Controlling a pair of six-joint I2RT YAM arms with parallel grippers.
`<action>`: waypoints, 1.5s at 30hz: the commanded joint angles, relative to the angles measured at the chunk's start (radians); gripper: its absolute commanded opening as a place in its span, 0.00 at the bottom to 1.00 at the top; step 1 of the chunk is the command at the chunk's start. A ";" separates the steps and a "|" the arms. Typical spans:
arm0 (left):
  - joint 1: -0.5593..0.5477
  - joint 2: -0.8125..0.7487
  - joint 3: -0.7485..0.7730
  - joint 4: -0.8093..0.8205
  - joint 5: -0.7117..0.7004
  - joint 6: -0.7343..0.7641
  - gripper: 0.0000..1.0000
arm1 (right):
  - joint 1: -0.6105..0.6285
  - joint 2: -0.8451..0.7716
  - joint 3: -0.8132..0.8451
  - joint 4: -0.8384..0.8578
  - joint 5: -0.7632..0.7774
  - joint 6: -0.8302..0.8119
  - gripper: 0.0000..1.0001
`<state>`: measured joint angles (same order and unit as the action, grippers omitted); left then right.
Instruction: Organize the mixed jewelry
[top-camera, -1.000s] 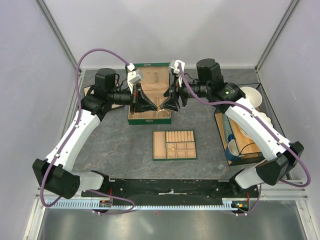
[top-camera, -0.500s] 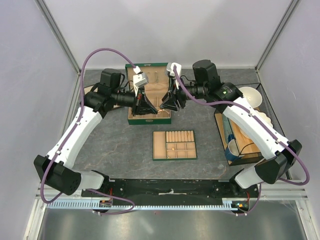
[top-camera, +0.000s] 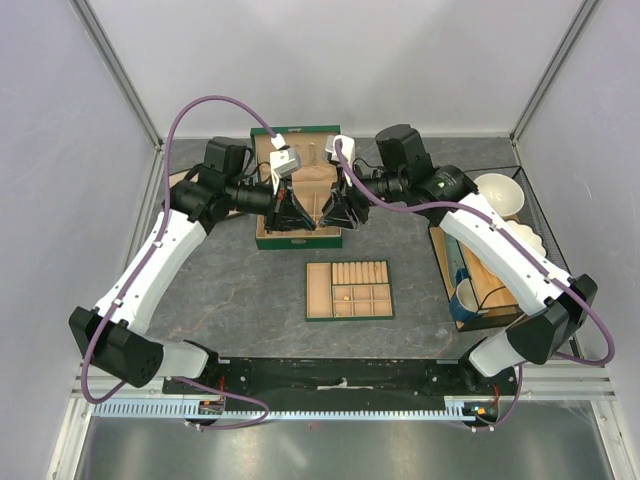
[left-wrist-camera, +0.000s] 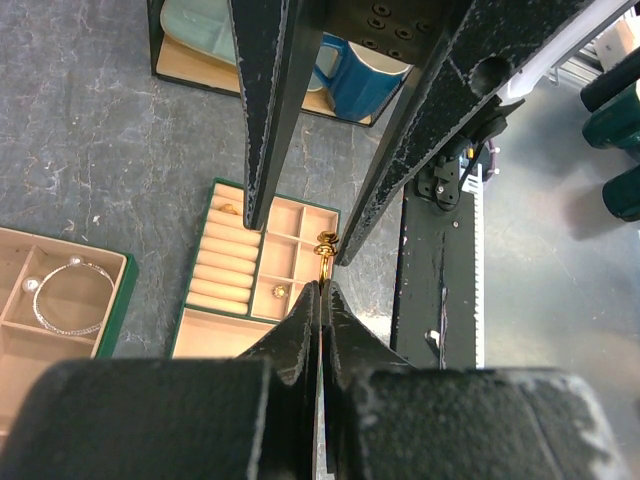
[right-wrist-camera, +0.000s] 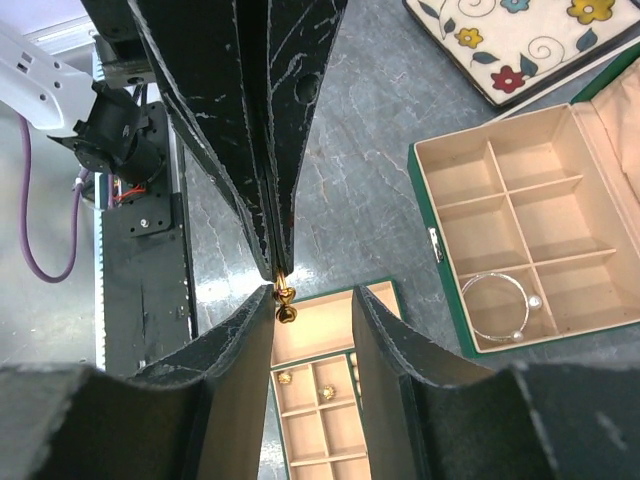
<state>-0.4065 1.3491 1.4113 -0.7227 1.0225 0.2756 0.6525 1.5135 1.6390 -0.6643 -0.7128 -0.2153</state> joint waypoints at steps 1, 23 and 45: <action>-0.008 -0.001 0.044 -0.014 -0.001 0.045 0.02 | 0.010 0.001 0.038 -0.020 -0.017 -0.035 0.45; -0.022 0.008 0.032 -0.024 -0.002 0.062 0.02 | 0.019 0.011 0.059 -0.043 -0.022 -0.052 0.41; -0.023 0.002 0.035 -0.024 -0.002 0.066 0.02 | 0.021 0.011 0.050 -0.060 -0.020 -0.064 0.29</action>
<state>-0.4232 1.3567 1.4143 -0.7536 1.0214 0.3054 0.6689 1.5215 1.6577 -0.7345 -0.7155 -0.2600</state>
